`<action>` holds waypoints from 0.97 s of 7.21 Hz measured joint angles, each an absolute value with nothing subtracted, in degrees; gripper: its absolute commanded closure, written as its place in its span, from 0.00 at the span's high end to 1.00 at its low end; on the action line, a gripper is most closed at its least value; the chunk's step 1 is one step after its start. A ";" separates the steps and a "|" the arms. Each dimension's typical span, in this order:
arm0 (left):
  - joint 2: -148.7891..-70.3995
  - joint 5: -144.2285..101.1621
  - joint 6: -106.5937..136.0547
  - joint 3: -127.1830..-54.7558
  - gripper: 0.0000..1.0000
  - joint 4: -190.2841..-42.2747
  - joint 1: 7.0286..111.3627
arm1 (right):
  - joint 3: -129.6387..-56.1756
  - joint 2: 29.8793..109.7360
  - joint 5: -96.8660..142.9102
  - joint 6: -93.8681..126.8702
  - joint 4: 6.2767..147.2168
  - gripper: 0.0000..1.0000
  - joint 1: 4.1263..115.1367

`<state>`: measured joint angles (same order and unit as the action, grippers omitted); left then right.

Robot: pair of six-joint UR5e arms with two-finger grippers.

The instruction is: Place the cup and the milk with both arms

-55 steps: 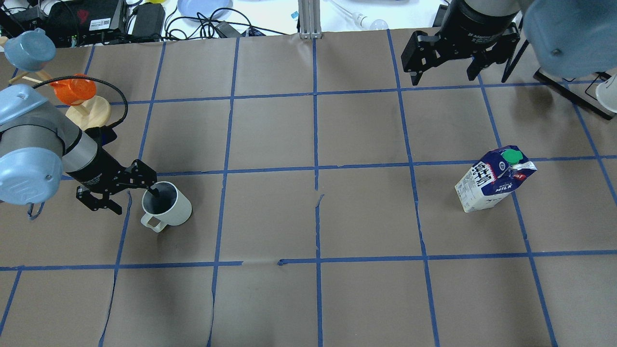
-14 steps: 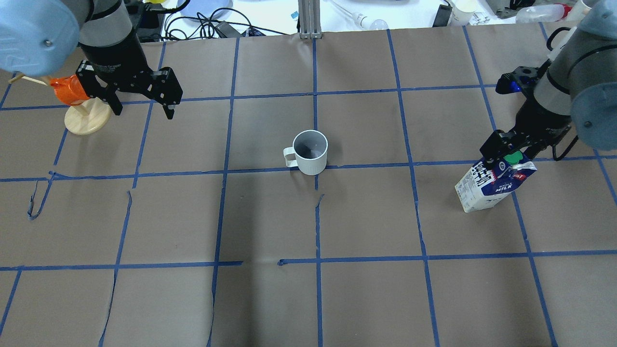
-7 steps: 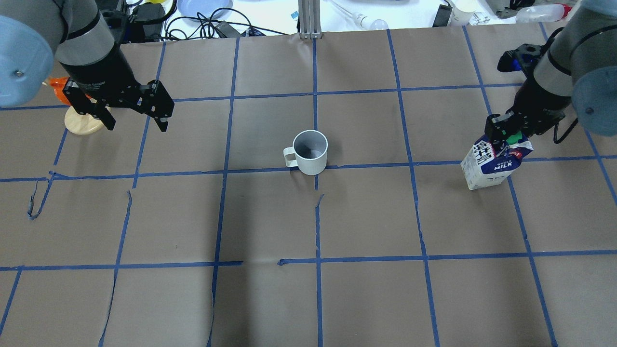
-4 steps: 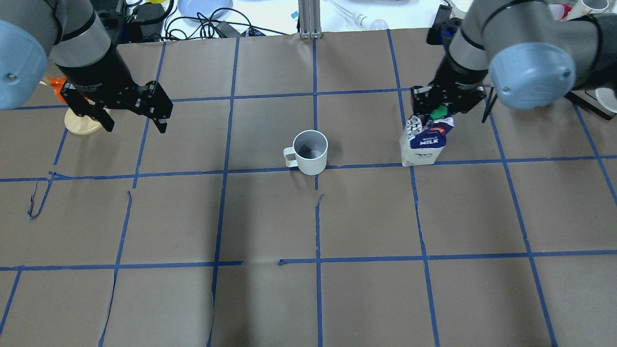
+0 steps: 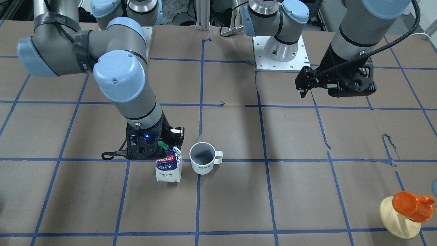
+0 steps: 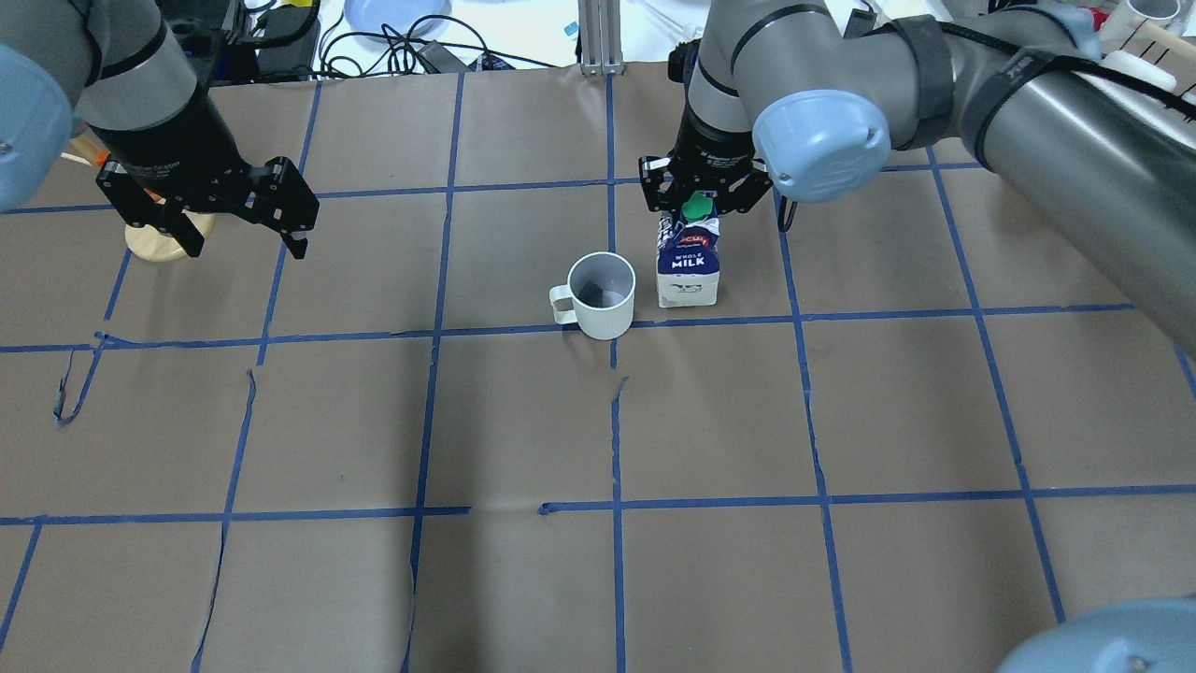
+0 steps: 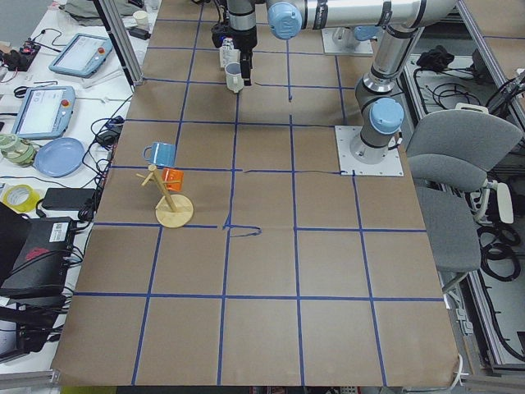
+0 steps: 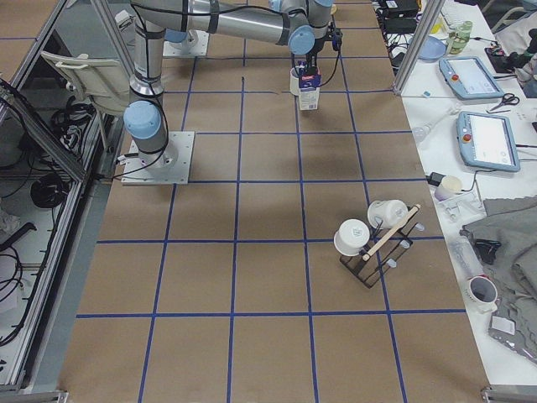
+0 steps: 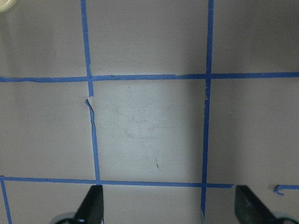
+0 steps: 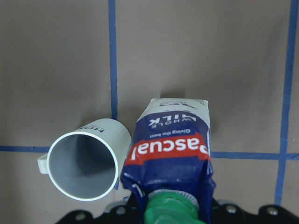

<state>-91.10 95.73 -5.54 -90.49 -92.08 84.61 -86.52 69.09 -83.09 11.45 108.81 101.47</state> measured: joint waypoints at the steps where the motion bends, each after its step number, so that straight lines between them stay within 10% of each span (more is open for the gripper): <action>1: -91.09 95.79 -5.52 -90.45 1.00 -92.16 84.58 | -86.51 68.47 -82.65 12.06 109.11 0.47 102.13; 2: -91.14 95.80 -5.48 -90.35 1.00 -92.17 84.56 | -86.59 68.16 -82.37 12.12 109.25 0.95 102.42; 7: -92.20 95.11 -4.55 -90.39 1.00 -88.68 84.62 | -86.55 71.65 -83.40 11.70 107.64 1.00 102.17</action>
